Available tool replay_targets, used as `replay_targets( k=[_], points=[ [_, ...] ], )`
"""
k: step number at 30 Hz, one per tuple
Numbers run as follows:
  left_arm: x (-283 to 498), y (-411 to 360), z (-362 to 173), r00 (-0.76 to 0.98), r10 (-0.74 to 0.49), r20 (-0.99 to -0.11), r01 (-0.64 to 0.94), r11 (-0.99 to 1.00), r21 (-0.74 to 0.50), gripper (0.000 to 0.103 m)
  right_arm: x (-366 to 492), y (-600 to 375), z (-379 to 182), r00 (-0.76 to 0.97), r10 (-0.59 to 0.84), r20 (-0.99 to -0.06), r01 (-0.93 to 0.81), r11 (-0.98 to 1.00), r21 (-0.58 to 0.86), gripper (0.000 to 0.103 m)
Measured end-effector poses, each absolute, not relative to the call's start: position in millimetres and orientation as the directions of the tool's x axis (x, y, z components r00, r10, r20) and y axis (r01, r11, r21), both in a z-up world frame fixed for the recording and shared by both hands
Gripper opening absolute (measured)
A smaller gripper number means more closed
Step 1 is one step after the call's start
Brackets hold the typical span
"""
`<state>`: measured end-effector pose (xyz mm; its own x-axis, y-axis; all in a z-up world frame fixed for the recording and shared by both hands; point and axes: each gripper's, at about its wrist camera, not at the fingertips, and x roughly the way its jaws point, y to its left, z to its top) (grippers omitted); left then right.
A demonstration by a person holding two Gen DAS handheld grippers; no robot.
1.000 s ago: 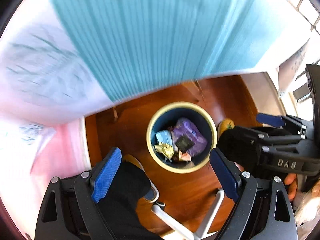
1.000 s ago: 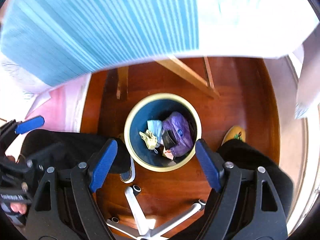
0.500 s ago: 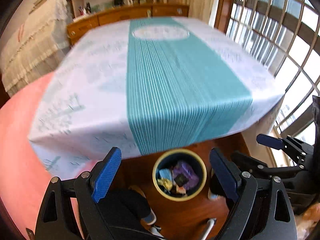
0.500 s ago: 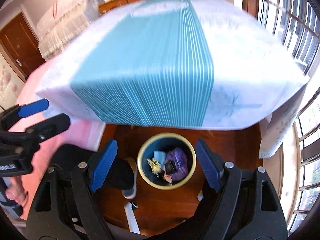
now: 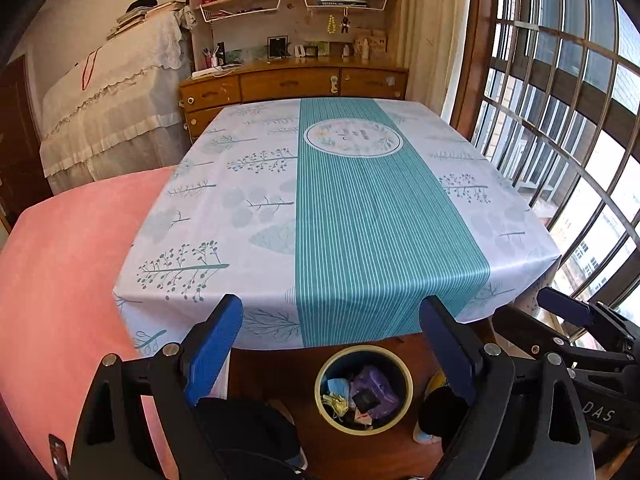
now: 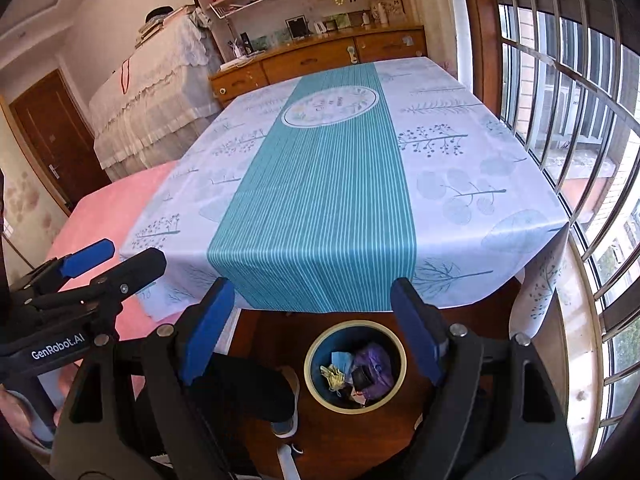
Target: Collect trash
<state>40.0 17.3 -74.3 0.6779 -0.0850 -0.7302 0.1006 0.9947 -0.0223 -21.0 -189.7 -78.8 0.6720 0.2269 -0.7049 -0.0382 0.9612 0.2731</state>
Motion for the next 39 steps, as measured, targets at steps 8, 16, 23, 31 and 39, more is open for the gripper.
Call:
replay_targets(
  k=[8, 16, 23, 31, 39],
  points=[
    [27.1, 13.5, -56.8, 0.724, -0.064, -0.687, 0.092, 0.996, 0.004, 0.091, -33.2, -186.9, -67.8, 0.705, 0.21, -0.677, -0.027, 0.962, 0.27, 0.078],
    [26.8, 16.2, -56.2, 0.726, -0.065, -0.685, 0.079, 0.997, -0.011, 0.091, -38.4, -184.0, -65.7, 0.722, 0.2, -0.662, -0.036, 0.967, 0.253, 0.078],
    [28.1, 17.3, -56.1, 0.724, -0.066, -0.687, 0.074, 0.997, -0.018, 0.091, -40.8, -181.9, -64.1, 0.734, 0.185, -0.653, -0.035, 0.971, 0.236, 0.078],
    [27.8, 18.3, -56.6, 0.724, -0.068, -0.687, 0.075, 0.997, -0.02, 0.091, -43.4, -184.4, -61.5, 0.746, 0.177, -0.641, -0.03, 0.972, 0.233, 0.078],
    [28.1, 13.6, -59.0, 0.72, -0.068, -0.691, 0.073, 0.997, -0.022, 0.091, -44.1, -185.6, -59.0, 0.752, 0.167, -0.638, -0.025, 0.974, 0.225, 0.078]
  ],
)
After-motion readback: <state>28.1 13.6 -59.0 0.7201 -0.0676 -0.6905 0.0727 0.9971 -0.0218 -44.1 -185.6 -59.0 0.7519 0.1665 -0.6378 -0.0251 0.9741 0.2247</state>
